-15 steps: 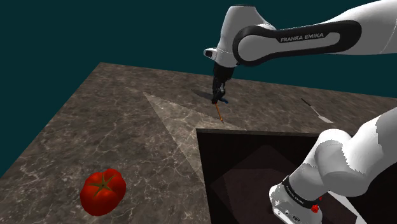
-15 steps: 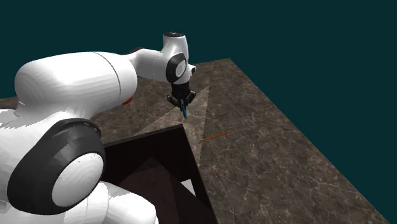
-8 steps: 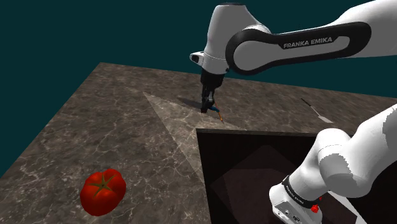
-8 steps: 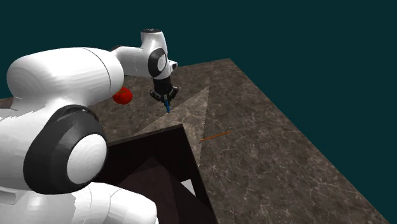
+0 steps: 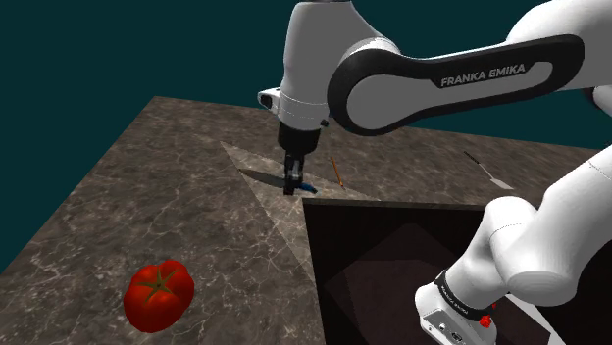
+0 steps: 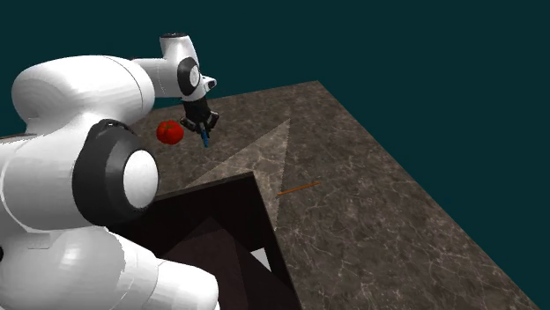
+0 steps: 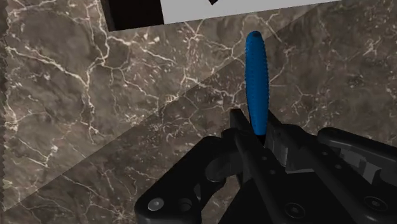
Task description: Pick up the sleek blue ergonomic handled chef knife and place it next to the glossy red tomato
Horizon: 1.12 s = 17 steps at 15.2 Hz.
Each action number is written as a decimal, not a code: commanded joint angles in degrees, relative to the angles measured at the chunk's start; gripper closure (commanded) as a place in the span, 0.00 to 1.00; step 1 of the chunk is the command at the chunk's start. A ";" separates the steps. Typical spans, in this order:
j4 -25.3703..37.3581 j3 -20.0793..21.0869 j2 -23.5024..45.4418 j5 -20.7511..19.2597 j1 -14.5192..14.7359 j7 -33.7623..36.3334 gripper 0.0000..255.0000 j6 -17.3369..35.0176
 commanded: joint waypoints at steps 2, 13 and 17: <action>3.06 2.29 3.02 -0.40 1.60 4.19 1.00 -0.12; 20.89 9.06 18.11 -5.39 9.11 19.84 1.00 -3.97; 30.10 10.37 25.23 -8.24 13.01 25.01 1.00 -6.79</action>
